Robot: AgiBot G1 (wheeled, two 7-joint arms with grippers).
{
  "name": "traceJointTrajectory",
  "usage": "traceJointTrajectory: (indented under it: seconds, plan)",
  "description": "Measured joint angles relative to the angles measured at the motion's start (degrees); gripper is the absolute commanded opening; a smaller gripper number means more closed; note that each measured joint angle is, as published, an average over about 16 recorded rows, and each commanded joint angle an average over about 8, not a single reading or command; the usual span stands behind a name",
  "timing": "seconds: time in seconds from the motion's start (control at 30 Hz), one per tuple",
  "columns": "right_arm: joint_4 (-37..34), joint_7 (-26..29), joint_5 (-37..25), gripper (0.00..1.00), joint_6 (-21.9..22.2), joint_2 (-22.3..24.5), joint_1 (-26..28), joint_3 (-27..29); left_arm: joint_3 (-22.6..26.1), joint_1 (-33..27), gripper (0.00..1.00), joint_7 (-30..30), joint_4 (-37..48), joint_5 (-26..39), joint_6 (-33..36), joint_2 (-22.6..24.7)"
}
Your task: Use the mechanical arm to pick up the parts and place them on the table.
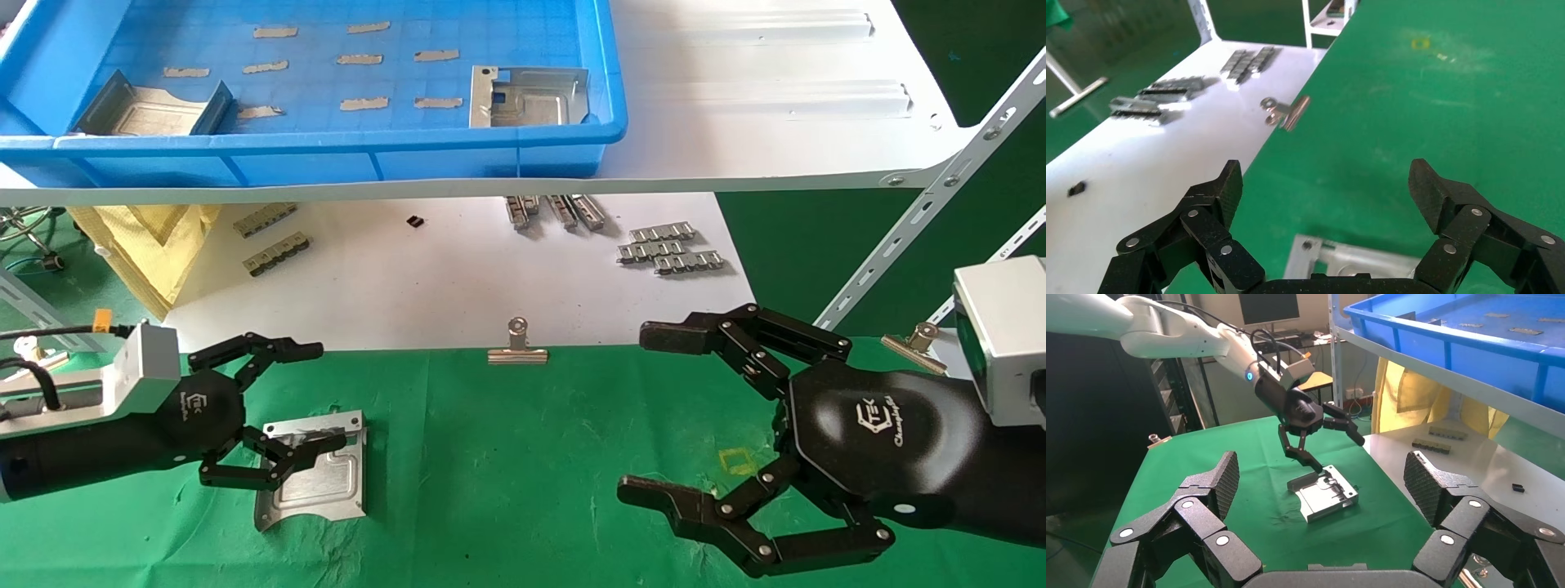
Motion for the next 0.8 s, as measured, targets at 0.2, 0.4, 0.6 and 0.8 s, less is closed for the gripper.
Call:
traceJointTrajectory:
  seconds: [0.2,0.4,0.6,0.8]
  plan:
    - [0.0,0.0,0.0,1.0,0.0,0.0,0.0,0.0,-2.84,2.45,1.0,-4.84,-6.64,-0.93,-0.64,-1.24]
    - [0.0,0.0,0.0,1.0,0.0,0.0,0.0,0.0,-5.67,4.89,1.0,-9.68,-13.28,-1.86,-1.28,-2.48]
    - [0.0,0.0,0.0,1.0,0.0,0.0,0.0,0.0,-8.51,7.34,1.0,-14.52,-19.92,-2.79,-1.93,-3.72]
    - [0.0,0.0,0.0,1.0,0.0,0.0,0.0,0.0,-11.34,9.78,1.0,-19.36,-26.56,-3.71,-2.57,-4.96]
